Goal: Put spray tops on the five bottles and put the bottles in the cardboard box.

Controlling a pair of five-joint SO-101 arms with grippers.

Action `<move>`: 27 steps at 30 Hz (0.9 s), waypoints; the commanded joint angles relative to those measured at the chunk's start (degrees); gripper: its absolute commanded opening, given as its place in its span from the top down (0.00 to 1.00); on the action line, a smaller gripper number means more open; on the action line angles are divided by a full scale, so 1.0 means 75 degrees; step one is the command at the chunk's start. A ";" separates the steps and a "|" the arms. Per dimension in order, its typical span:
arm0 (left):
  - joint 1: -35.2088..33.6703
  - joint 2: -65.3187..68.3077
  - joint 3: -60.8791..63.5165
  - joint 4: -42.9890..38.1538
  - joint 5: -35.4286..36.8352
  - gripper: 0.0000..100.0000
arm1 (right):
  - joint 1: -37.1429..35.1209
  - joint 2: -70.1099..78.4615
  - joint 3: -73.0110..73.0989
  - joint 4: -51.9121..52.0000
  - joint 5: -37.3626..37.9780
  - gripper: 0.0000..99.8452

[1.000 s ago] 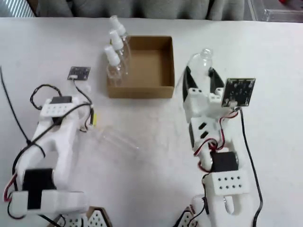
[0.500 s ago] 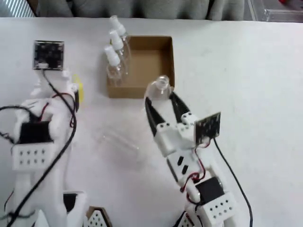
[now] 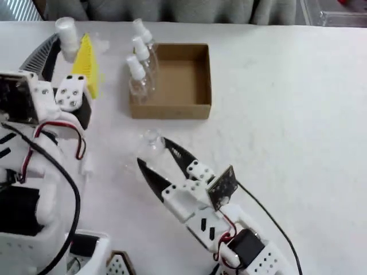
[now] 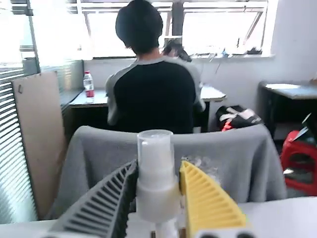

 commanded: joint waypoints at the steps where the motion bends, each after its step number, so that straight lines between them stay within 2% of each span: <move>1: 0.0674 -0.0147 -0.0949 -0.0246 0.1688 0.92 | -0.0041 -0.0088 -0.0023 0.0029 0.0117 0.98; 4: 0.0967 -0.0158 -0.0961 -0.0246 0.2297 0.92 | -0.0041 -0.0100 0.0070 -0.0006 0.0117 0.98; 16: 0.1401 -0.0252 -0.0094 -0.0129 0.2391 0.92 | -0.0041 -0.0100 0.0082 0.0018 0.0117 0.98; 21: 0.2057 -0.0252 -0.0012 -0.0117 0.2379 0.92 | -0.0029 -0.0100 0.0082 0.0029 0.0117 0.98; 27: 0.2057 -0.0791 0.0422 -0.0035 0.2333 0.92 | -0.0018 -0.0100 0.0082 0.0029 0.0117 0.98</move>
